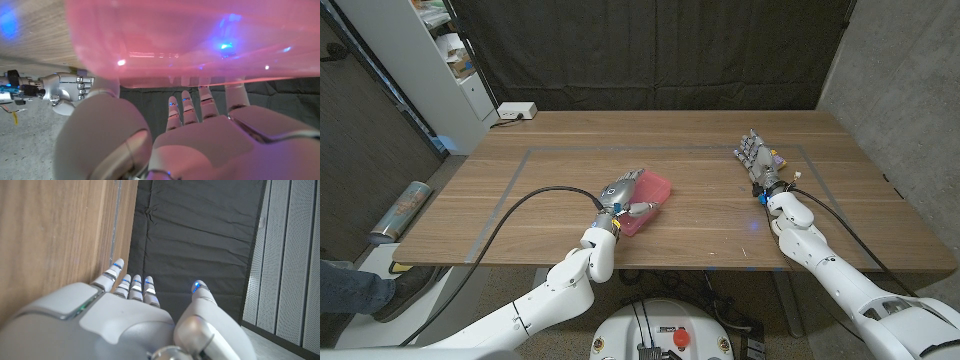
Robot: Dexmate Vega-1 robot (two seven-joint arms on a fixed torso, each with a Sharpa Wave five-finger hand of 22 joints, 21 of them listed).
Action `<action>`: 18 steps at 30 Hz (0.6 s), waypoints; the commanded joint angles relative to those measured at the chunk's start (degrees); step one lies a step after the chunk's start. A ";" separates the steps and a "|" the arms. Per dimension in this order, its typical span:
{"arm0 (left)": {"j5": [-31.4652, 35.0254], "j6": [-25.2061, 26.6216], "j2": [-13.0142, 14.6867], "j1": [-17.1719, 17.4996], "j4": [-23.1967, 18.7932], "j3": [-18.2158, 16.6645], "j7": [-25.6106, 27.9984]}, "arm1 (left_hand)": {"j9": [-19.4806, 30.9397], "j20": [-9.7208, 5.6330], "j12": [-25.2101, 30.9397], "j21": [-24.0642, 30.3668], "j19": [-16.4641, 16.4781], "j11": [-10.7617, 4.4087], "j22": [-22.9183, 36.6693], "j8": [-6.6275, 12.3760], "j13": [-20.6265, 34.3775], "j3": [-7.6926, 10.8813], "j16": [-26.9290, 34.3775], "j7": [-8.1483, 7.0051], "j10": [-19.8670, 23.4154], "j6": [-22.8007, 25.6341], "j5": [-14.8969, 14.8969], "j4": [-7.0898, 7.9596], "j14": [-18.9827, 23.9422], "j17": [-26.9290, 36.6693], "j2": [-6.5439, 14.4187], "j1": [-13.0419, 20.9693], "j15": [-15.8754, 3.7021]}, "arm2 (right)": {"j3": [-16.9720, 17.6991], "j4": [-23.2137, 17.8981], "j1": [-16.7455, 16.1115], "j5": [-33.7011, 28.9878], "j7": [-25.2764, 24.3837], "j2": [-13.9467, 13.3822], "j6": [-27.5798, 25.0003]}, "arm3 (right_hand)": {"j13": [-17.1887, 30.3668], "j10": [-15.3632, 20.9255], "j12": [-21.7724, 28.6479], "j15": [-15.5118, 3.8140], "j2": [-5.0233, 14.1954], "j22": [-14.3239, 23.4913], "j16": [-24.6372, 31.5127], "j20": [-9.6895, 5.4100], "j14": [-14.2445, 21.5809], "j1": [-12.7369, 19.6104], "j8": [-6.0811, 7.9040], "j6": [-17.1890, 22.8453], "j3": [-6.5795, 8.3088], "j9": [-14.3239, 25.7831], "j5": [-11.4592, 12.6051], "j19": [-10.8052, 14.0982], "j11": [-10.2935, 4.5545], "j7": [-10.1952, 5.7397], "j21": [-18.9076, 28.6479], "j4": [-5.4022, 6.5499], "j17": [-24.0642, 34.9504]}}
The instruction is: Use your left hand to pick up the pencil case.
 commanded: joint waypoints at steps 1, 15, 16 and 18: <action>-0.24 -0.54 0.09 0.32 -0.88 -0.56 1.15 | 0.12 -6.75 0.49 0.38 7.11 -0.04 0.20 0.08 0.26 2.92 0.15 -0.22 0.40 0.64 0.61 0.16 3.09 0.45 18.40 19.07 -3.08 | 0.04 -1.19 -0.40 -0.02 -0.27 -0.45 -0.33 | 0.13 -0.10 0.29 0.45 0.37 0.12 0.23 0.20 -0.16 0.03 -0.07 0.25 -0.02 0.21 -0.15 0.53 0.01 -0.06 0.40 -0.19 0.09; 0.19 -0.81 0.37 0.68 -1.56 -0.74 1.66 | 0.15 -6.73 0.48 0.42 6.97 -0.30 0.20 0.02 0.35 2.91 0.12 -0.28 0.37 0.77 0.94 0.42 3.06 0.84 18.13 19.02 -3.11 | 0.19 -2.60 -1.04 -0.02 -0.78 -0.97 -0.66 | 0.13 -0.10 0.30 0.41 0.40 0.12 0.24 0.22 -0.17 0.00 -0.08 0.24 -0.08 0.21 -0.17 0.55 0.00 -0.08 0.41 -0.23 0.06; -0.07 -1.10 0.46 0.76 -1.67 -0.90 1.64 | 0.15 -6.73 0.49 0.44 6.98 -0.26 0.20 0.01 0.35 2.94 0.12 -0.25 0.37 0.77 0.98 0.42 3.03 0.89 18.17 19.08 -3.08 | 0.22 -2.68 -1.10 -0.01 -0.78 -0.99 -0.58 | 0.13 -0.09 0.30 0.39 0.41 0.12 0.24 0.22 -0.18 0.00 -0.07 0.25 -0.08 0.21 -0.17 0.55 0.06 -0.08 0.41 -0.23 0.06; 0.39 -0.88 0.35 0.84 -1.72 -0.80 2.01 | 0.16 -6.73 0.51 0.46 6.98 -0.28 0.20 -0.04 0.37 2.99 0.17 -0.26 0.42 0.72 1.06 0.37 3.03 1.02 18.23 19.26 -3.11 | 0.28 -2.92 -1.23 0.00 -0.84 -1.07 -0.51 | 0.13 -0.07 0.31 0.42 0.42 0.12 0.25 0.23 -0.16 0.00 -0.08 0.24 -0.08 0.21 -0.18 0.56 0.06 -0.06 0.41 -0.23 0.06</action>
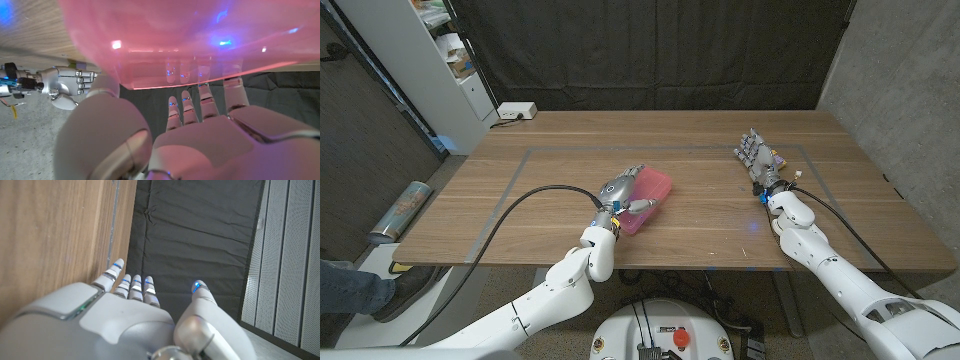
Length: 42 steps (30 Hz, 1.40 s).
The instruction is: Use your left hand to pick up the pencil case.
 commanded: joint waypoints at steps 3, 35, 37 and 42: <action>0.59 -0.34 0.23 0.55 -0.92 -0.32 0.87 | 0.17 -5.79 0.51 0.30 5.91 -0.08 0.21 -0.06 0.14 3.03 0.25 0.15 0.44 0.45 0.75 0.33 2.78 0.55 18.35 19.35 -2.81 | 0.33 -1.36 -0.73 0.05 -0.45 -0.46 0.07 | 0.13 -0.06 0.31 0.41 0.44 0.12 0.26 0.23 -0.14 -0.01 -0.08 0.23 -0.09 0.21 -0.18 0.55 0.09 -0.03 0.41 -0.24 0.05; 2.54 -0.95 2.42 1.18 -6.92 -2.87 -2.17 | 0.24 -5.70 0.53 0.59 5.70 -0.09 0.25 -0.21 0.39 2.44 0.18 0.11 0.48 0.87 1.47 1.50 2.88 1.71 17.76 18.04 -2.72 | 0.63 -2.89 -1.21 0.37 -0.47 -0.91 0.07 | 0.13 -0.06 0.32 0.53 0.66 0.12 0.31 0.27 -0.07 -0.01 -0.08 0.25 -0.12 0.21 -0.25 0.58 0.13 0.12 0.41 -0.30 0.00; 3.96 -0.28 2.32 0.91 -7.07 -2.51 -2.06 | 0.24 -5.70 0.52 0.59 5.65 -0.05 0.25 -0.23 0.40 2.43 0.17 0.12 0.45 0.85 1.50 1.53 2.89 1.75 17.77 17.98 -2.71 | 0.63 -2.93 -1.15 0.31 -0.54 -0.97 0.01 | 0.13 -0.13 0.29 0.60 0.68 0.12 0.31 0.22 -0.07 0.00 -0.09 0.22 -0.12 0.21 -0.26 0.59 0.12 0.11 0.42 -0.30 0.00; 4.09 -0.48 2.53 0.55 -7.72 -3.03 -2.97 | 0.24 -5.69 0.50 0.59 5.57 -0.01 0.26 -0.27 0.42 2.41 0.14 0.11 0.40 0.84 1.55 1.63 2.86 1.85 17.83 17.84 -2.70 | 0.68 -3.04 -0.94 0.23 -0.71 -1.13 -0.21 | 0.13 -0.14 0.28 0.66 0.74 0.12 0.31 0.25 -0.10 0.00 -0.10 0.20 -0.13 0.21 -0.28 0.58 0.19 0.17 0.41 -0.31 -0.01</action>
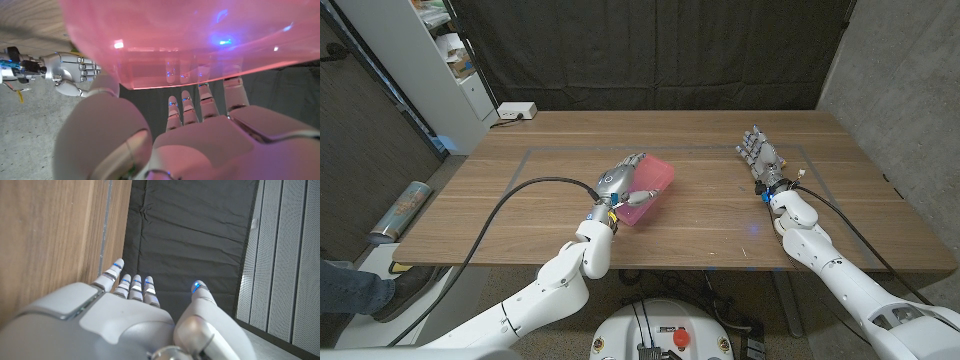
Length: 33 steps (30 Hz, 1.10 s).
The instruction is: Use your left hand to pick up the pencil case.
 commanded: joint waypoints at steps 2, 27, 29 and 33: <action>0.45 -0.94 0.53 -0.68 -1.80 -1.39 -1.73 | 0.26 -5.62 0.48 0.14 5.44 0.08 0.27 -0.31 0.16 2.39 0.40 0.24 0.36 0.27 0.49 1.70 2.83 0.28 18.16 17.43 -2.64 | 0.06 -0.03 0.56 -0.14 -0.11 -0.21 -0.24 | 0.13 -0.08 0.31 0.67 0.51 0.12 0.31 0.24 -0.11 0.22 -0.10 0.19 -0.13 0.07 -0.01 0.57 0.27 0.17 0.41 -0.32 -0.02; 3.06 0.20 1.90 -1.08 -5.27 -3.50 -4.32 | 0.28 -5.60 0.48 0.13 4.73 0.23 0.32 -0.45 0.30 2.64 0.07 0.40 0.39 0.32 0.92 1.65 3.00 0.66 18.30 17.06 -2.54 | -0.46 0.73 2.02 -0.80 -0.45 0.02 -1.02 | 0.13 -0.08 0.31 0.66 0.63 0.12 0.32 0.23 -0.10 0.28 -0.12 0.14 -0.18 0.06 -0.14 0.56 0.26 0.21 0.41 -0.42 -0.06; 2.88 -0.02 1.96 -1.01 -5.66 -3.96 -4.37 | 0.29 -5.57 0.48 -0.02 4.25 0.21 0.32 -0.48 0.32 2.69 -0.05 0.48 0.42 0.31 0.99 1.65 2.90 0.70 18.36 17.02 -2.41 | -0.46 0.53 1.97 -0.81 -0.55 -0.06 -1.13 | 0.13 -0.10 0.31 0.63 0.64 0.12 0.33 0.24 -0.09 0.28 -0.10 0.17 -0.19 0.06 -0.15 0.58 0.25 0.21 0.41 -0.42 -0.06; 3.53 0.10 2.22 -0.95 -6.57 -4.40 -4.62 | 0.29 -5.57 0.47 -0.07 4.02 0.22 0.32 -0.49 0.34 2.68 -0.14 0.42 0.42 0.37 1.05 1.65 2.94 0.73 18.27 16.89 -2.44 | -0.40 -0.05 1.65 -1.00 -1.02 -0.27 -1.16 | 0.13 -0.15 0.29 0.62 0.65 0.12 0.33 0.20 -0.08 0.32 -0.12 0.13 -0.18 0.06 -0.16 0.57 0.20 0.24 0.41 -0.45 -0.07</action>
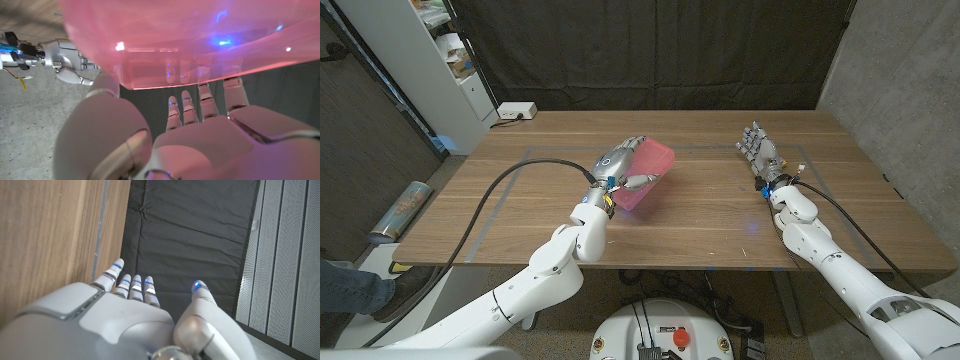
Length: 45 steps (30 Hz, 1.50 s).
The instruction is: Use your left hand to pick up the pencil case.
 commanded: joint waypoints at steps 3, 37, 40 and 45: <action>1.94 0.55 0.73 0.22 -2.95 -1.74 -0.75 | 0.29 -5.02 0.45 -0.05 4.46 0.32 0.34 -0.08 0.10 2.70 -0.25 0.49 0.37 0.33 0.69 1.68 2.95 0.18 17.92 17.20 -2.32 | -0.01 -1.14 -0.32 -0.39 -0.91 -0.30 -0.32 | 0.13 -0.08 0.31 0.63 0.66 0.12 0.33 0.19 -0.10 0.30 -0.11 0.16 0.04 0.21 -0.18 0.58 0.25 0.24 0.41 -0.22 -0.07; 6.03 -0.12 0.44 1.73 -6.77 -5.04 -0.95 | 0.30 -5.00 0.55 -0.22 3.12 0.28 0.42 -0.01 0.22 2.76 -0.80 0.71 0.84 0.93 1.08 1.44 3.09 0.43 17.74 16.88 -2.04 | -0.11 -3.50 -1.67 -0.72 -2.20 -0.36 -0.20 | 0.13 -0.16 0.29 0.65 0.90 0.12 0.32 0.21 -0.09 0.59 -0.14 0.07 0.13 0.21 -0.26 0.51 0.23 0.18 0.39 -0.44 -0.16; 6.72 -0.21 0.46 1.27 -7.24 -5.24 -1.21 | 0.31 -4.99 0.51 -0.23 3.00 0.27 0.43 -0.03 0.22 2.75 -0.86 0.68 0.77 0.94 1.10 1.46 3.01 0.48 17.78 16.83 -2.06 | -0.16 -3.84 -1.92 -0.89 -2.47 -0.42 -0.15 | 0.12 -0.16 0.28 0.63 0.93 0.12 0.32 0.21 -0.08 0.62 -0.15 0.04 0.14 0.21 -0.27 0.50 0.18 0.15 0.39 -0.46 -0.16; 9.03 0.54 -0.28 0.96 -6.94 -4.77 -0.98 | 0.31 -4.99 0.52 -0.23 2.80 0.17 0.46 0.00 0.24 2.62 -0.89 0.66 0.85 1.12 1.13 1.44 3.10 0.57 17.69 16.73 -2.11 | -0.25 -4.03 -2.19 -0.98 -2.67 -0.28 0.01 | 0.12 -0.17 0.28 0.59 0.98 0.11 0.30 0.23 -0.12 0.65 -0.14 0.04 0.17 0.20 -0.28 0.49 0.23 0.14 0.38 -0.48 -0.17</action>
